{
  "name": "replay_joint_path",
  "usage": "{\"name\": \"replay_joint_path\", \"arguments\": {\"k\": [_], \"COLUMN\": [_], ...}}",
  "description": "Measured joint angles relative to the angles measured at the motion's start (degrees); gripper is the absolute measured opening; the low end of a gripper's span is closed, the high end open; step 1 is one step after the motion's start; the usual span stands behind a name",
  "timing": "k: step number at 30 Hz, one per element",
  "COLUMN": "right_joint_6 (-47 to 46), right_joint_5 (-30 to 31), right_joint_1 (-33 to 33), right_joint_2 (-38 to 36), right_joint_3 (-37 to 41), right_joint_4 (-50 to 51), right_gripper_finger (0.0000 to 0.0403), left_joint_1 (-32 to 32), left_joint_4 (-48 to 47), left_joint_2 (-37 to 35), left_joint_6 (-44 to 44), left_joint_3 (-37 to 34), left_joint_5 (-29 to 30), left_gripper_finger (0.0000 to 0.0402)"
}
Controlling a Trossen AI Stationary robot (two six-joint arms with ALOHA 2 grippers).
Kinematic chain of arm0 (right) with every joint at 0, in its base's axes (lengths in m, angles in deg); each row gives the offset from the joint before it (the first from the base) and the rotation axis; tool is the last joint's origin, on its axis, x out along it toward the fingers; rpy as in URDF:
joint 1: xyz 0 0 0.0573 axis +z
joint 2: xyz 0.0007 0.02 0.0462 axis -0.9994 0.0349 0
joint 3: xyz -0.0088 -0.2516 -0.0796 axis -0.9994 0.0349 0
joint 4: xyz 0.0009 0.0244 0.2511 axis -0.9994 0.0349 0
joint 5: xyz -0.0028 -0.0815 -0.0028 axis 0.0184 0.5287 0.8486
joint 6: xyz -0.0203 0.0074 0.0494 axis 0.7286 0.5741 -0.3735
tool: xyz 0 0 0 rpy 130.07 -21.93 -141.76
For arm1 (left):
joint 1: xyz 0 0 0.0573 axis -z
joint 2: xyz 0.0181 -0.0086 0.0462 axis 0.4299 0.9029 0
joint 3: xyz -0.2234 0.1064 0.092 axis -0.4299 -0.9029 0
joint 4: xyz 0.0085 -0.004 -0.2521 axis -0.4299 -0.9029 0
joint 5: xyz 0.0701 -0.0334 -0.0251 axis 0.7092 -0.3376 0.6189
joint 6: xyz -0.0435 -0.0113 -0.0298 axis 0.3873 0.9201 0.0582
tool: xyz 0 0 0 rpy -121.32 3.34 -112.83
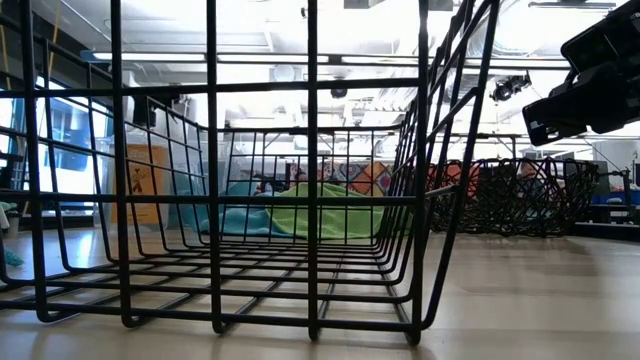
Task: Sort microfiber towel by color & place in baskets
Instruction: Put the blue microfiber towel into the transparent bin
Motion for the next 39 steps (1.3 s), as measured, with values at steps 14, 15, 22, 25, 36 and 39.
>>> {"name": "replay_joint_path", "arguments": {"k": [14, 15, 22, 25, 36, 39], "right_joint_6": [0.0, 0.0, 0.0, 0.0, 0.0, 0.0], "right_joint_5": [0.0, 0.0, 0.0, 0.0, 0.0, 0.0], "right_joint_1": [0.0, 0.0, 0.0, 0.0, 0.0, 0.0], "right_joint_2": [0.0, 0.0, 0.0, 0.0, 0.0, 0.0], "right_joint_3": [0.0, 0.0, 0.0, 0.0, 0.0, 0.0], "right_joint_4": [0.0, 0.0, 0.0, 0.0, 0.0, 0.0], "right_gripper_finger": [0.0, 0.0, 0.0, 0.0, 0.0, 0.0], "left_joint_1": [5.5, 5.6, 5.6, 5.4, 4.7, 4.6], "left_joint_4": [-22.9, -22.6, -20.5, -20.3, -19.5, -20.9], "left_joint_2": [10.7, 11.0, 11.4, 11.4, 8.1, 3.8], "left_joint_6": [12.9, 14.3, 19.7, 19.6, 19.6, 19.2], "left_joint_3": [-0.2, -0.6, -4.5, -4.9, -4.8, -3.1], "left_joint_5": [-2.6, -3.4, -4.4, -4.4, -6.3, -6.8], "left_gripper_finger": [0.0229, 0.0229, 0.0229, 0.0224, 0.0012, 0.0003]}}
